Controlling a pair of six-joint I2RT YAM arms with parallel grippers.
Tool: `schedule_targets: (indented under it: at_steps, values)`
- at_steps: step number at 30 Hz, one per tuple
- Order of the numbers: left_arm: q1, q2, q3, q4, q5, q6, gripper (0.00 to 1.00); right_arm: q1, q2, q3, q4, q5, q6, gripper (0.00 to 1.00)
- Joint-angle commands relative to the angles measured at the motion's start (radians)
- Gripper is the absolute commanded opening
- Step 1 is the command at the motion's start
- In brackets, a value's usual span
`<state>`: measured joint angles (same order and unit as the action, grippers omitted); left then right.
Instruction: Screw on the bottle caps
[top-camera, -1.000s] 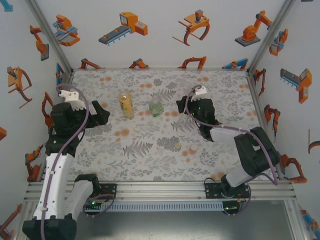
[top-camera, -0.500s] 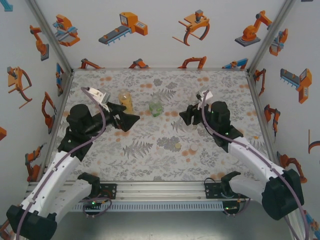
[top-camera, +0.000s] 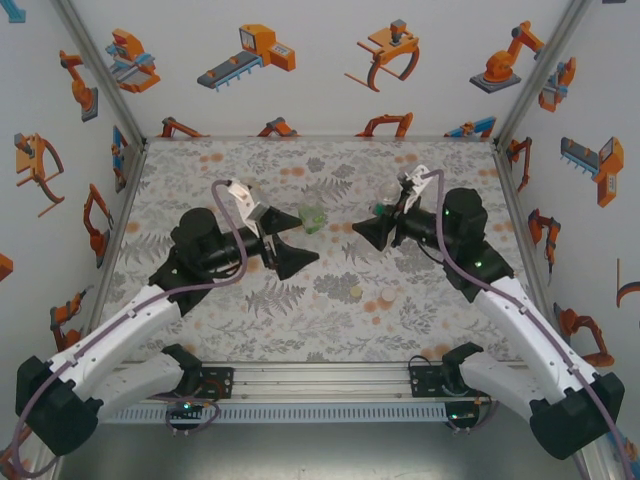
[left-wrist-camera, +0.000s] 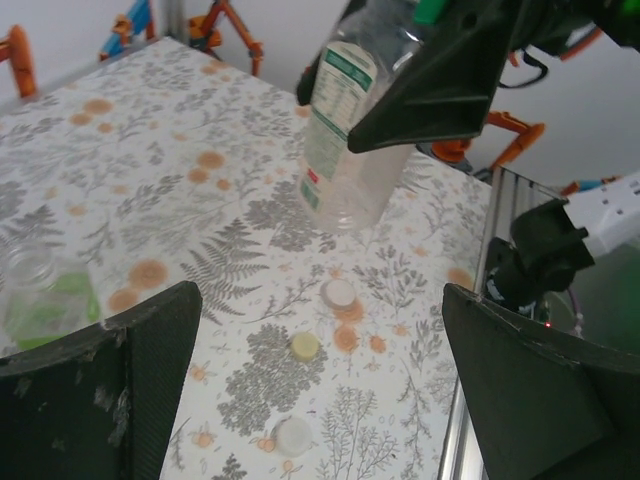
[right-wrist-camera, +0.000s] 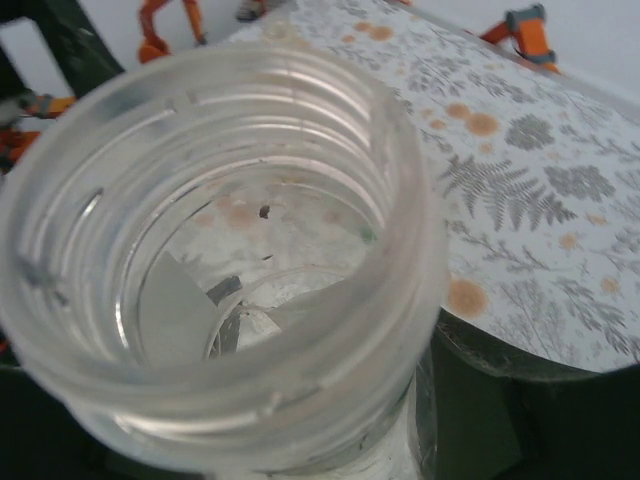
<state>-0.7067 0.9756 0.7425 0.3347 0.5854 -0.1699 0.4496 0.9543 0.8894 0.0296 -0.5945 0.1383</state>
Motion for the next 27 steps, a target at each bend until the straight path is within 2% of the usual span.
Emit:
schedule_targets:
  at_steps: [1,10,22,27]
  values:
    - [-0.05,0.025,0.046,0.137,0.058,0.065,0.98,0.006,-0.023,0.056,0.053,-0.136,0.083,0.43]
    - [-0.152,0.177,0.15,0.255,0.068,0.06,0.98,0.006,-0.052,0.067,0.244,-0.252,0.224,0.43]
    - [-0.227,0.353,0.286,0.313,0.075,0.049,0.99,0.006,-0.053,0.077,0.37,-0.324,0.353,0.41]
    - [-0.244,0.402,0.326,0.339,0.145,0.031,0.95,0.006,-0.055,0.077,0.409,-0.351,0.386,0.4]
